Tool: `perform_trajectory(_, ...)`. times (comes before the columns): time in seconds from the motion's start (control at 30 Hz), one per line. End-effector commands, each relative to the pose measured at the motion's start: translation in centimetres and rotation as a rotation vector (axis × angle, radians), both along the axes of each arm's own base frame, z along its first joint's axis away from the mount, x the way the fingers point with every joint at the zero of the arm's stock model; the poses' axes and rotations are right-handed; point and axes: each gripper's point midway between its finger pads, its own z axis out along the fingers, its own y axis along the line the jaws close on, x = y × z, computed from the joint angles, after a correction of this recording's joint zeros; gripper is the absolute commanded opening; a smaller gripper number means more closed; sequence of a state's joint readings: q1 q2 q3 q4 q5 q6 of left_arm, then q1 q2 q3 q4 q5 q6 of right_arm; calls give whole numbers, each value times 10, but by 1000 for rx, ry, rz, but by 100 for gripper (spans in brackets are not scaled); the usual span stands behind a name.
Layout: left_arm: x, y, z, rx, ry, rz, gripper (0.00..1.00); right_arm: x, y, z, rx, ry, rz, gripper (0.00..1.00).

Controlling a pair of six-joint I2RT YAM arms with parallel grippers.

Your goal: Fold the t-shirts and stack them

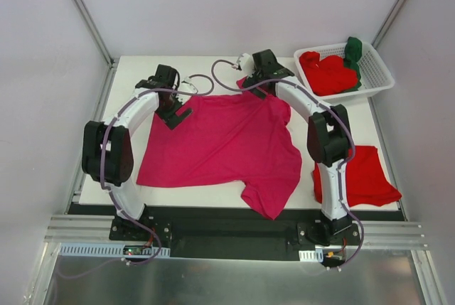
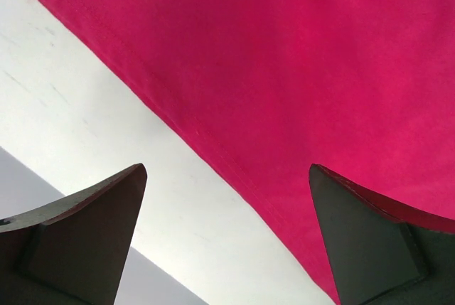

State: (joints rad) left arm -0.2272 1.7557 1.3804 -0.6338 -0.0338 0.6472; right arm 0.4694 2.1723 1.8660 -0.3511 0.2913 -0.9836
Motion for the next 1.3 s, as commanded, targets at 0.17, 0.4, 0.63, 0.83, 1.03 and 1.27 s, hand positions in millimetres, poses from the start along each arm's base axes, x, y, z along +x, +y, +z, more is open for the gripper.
perform_trajectory(0.17, 85, 23, -25, 1, -89, -44, 99, -47, 45, 40, 274, 175, 148, 96)
perform_trajectory(0.4, 146, 31, -9, 15, -185, -59, 99, -62, 59, 30, 347, 286, 173, 98)
perform_trajectory(0.63, 150, 30, -24, 27, -163, -104, 99, -88, 51, 9, 281, 433, 209, 98)
perform_trajectory(0.83, 137, 28, -35, 7, -126, -106, 99, -162, 31, -3, 203, 719, 348, 99)
perform_trajectory(1.03, 138, 27, -41, -3, -131, -97, 98, -235, 1, 0, 159, 972, 421, 98)
perform_trajectory(1.27, 163, 28, -39, 16, -195, -107, 98, -271, -22, -12, 110, 1111, 419, 98)
